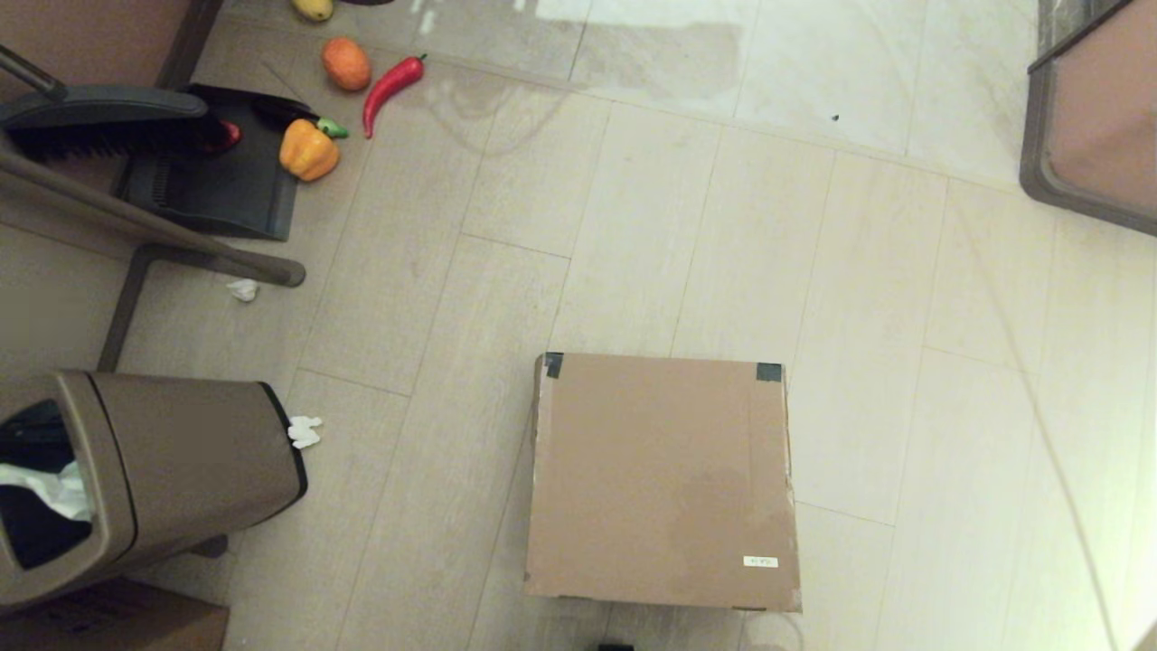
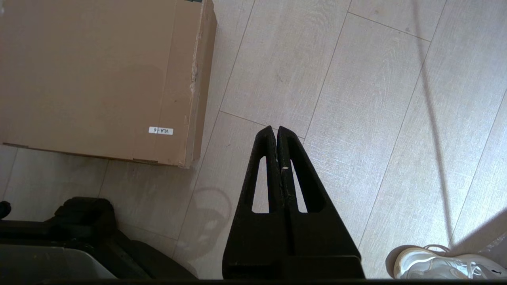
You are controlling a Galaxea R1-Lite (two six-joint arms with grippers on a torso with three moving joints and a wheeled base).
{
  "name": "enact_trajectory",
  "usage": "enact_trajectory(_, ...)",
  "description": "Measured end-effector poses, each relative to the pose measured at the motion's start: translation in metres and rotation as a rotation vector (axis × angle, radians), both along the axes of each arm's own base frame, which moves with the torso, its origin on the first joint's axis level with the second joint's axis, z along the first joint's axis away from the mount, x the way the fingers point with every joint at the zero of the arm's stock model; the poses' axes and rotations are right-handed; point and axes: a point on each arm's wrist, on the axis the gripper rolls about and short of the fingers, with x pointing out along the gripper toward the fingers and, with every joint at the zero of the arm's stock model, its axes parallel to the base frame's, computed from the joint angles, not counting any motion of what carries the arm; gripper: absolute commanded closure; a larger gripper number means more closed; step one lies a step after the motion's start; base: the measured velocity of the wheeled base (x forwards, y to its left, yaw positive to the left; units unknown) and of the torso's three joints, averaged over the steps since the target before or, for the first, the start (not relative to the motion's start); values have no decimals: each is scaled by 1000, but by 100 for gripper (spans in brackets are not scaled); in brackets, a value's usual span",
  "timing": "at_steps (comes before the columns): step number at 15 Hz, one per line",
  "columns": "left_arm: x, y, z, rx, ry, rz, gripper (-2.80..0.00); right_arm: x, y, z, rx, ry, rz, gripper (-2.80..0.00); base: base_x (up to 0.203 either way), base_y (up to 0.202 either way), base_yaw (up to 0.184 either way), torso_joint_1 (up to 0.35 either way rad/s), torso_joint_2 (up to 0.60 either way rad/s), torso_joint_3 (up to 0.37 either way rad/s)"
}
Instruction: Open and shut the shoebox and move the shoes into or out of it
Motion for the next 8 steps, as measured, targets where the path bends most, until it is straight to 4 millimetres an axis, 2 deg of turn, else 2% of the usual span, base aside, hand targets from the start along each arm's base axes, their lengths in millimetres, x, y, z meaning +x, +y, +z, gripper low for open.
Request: enact_trajectory(8, 0, 0, 0, 0, 0, 0, 0, 0, 0, 0, -29, 4, 2, 0, 0, 0, 0, 0, 0, 0)
